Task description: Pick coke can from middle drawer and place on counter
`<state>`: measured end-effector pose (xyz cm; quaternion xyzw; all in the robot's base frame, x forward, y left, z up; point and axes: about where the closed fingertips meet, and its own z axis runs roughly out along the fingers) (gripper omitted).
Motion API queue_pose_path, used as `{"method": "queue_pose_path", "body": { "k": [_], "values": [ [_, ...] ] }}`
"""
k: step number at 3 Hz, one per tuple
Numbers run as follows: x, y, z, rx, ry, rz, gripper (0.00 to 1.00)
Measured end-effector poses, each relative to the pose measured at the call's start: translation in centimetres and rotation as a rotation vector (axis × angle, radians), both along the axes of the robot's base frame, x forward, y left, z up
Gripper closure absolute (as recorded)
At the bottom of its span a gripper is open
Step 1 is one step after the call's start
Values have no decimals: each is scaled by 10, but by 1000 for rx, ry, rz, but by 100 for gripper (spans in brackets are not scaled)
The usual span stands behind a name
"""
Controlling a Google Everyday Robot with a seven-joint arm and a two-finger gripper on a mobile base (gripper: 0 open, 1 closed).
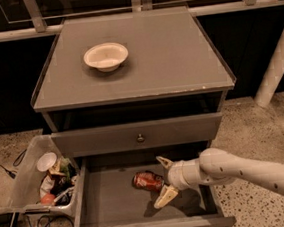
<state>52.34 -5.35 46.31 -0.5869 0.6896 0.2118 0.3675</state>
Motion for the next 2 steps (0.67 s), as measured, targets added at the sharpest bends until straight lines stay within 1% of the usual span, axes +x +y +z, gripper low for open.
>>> {"method": "queue_pose_path", "body": {
  "k": [1, 2],
  "values": [
    [15, 4, -15, -19, -24, -30, 0],
    [28, 9, -30, -31, -30, -55, 0]
  ]
}}
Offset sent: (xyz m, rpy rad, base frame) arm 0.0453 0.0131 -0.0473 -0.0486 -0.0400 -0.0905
